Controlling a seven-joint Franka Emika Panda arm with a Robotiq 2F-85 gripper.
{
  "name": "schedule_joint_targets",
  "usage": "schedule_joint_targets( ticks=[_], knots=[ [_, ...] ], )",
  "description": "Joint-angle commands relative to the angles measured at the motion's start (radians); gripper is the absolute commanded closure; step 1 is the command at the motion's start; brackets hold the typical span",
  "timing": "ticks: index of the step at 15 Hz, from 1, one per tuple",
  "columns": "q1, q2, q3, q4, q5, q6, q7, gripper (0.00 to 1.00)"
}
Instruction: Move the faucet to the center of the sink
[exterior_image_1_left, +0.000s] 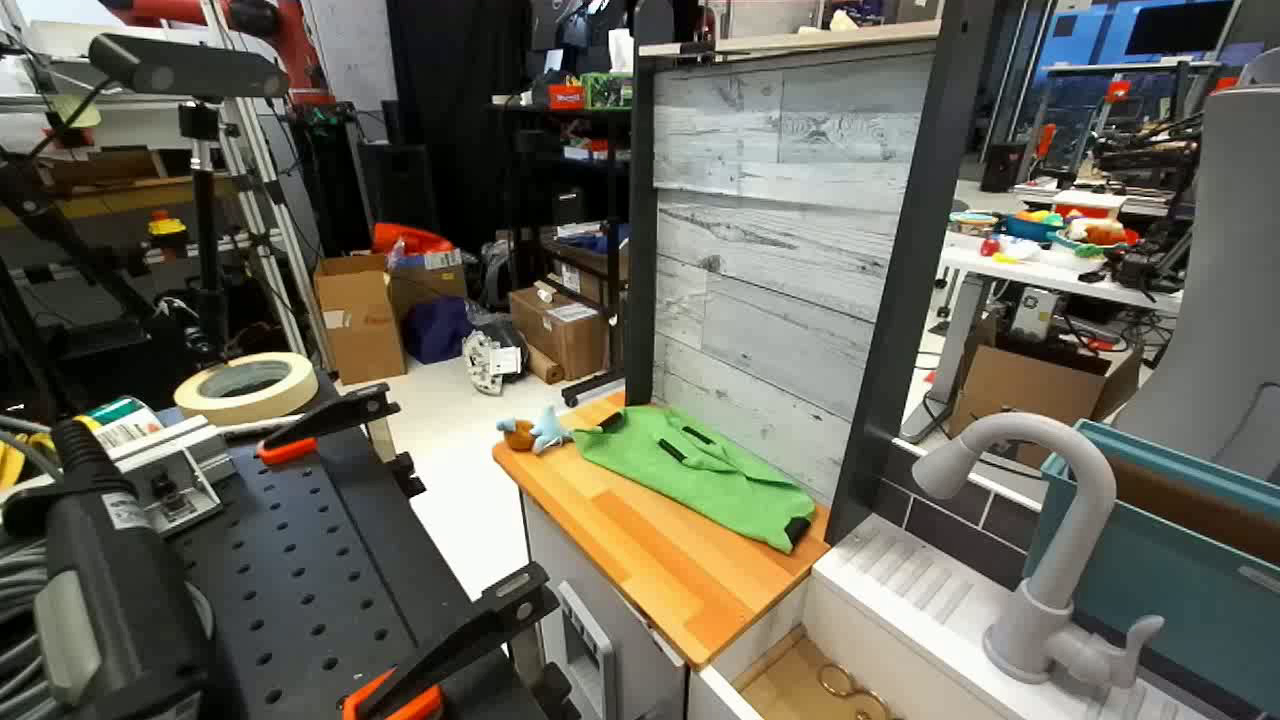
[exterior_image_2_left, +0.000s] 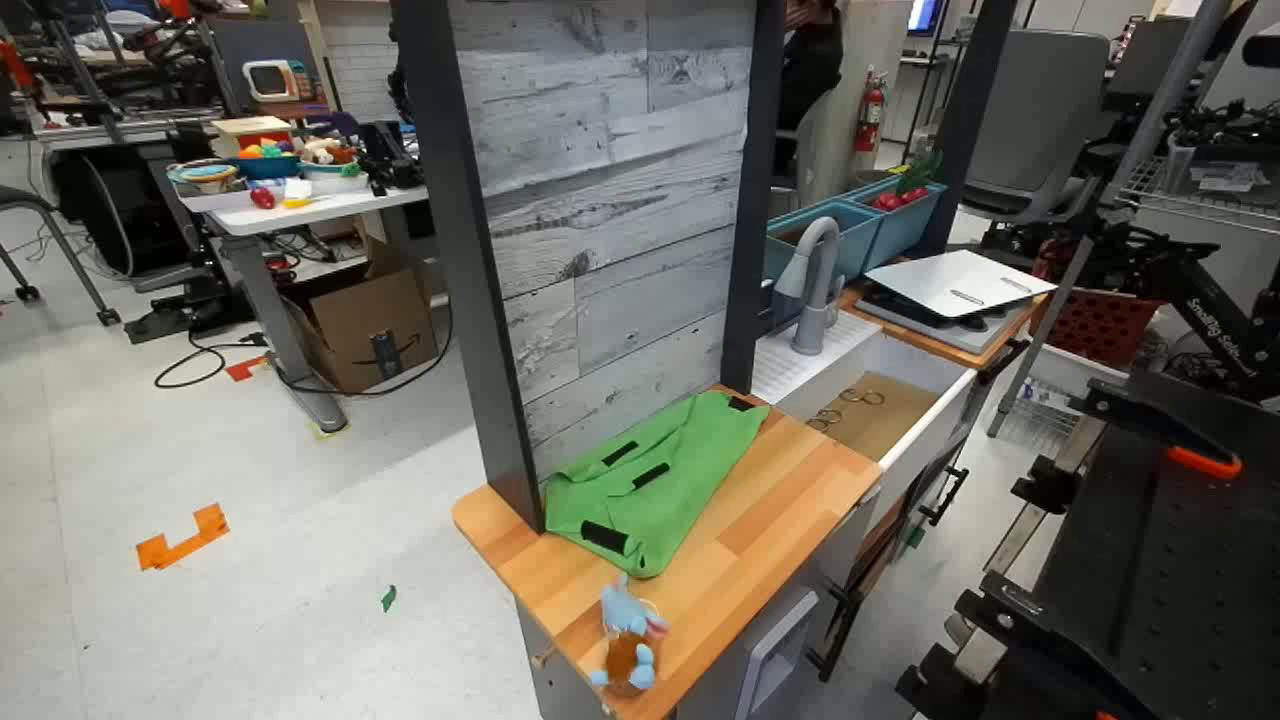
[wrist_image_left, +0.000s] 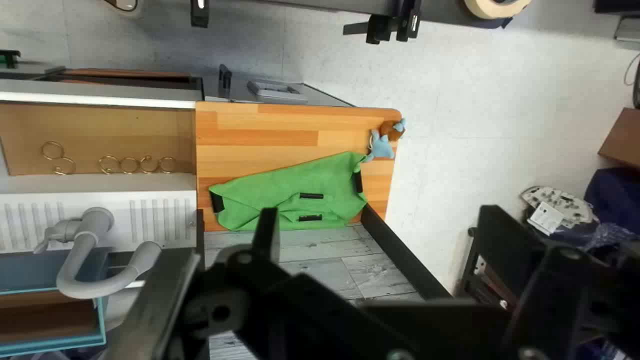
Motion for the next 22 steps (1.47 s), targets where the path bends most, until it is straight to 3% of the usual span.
schedule_joint_targets(
  ticks=[1, 14, 22],
  knots=[
    [-0.031, 0.002, 0.029, 0.003, 0.008, -0.004, -0.006, 0.00],
    [-0.035, 0.019, 0.039, -0.004, -0.012, -0.003, 0.002, 0.00],
    [-0.061, 0.136, 0.065, -0.069, -0.038, 0.135, 0.045, 0.00]
  ],
)
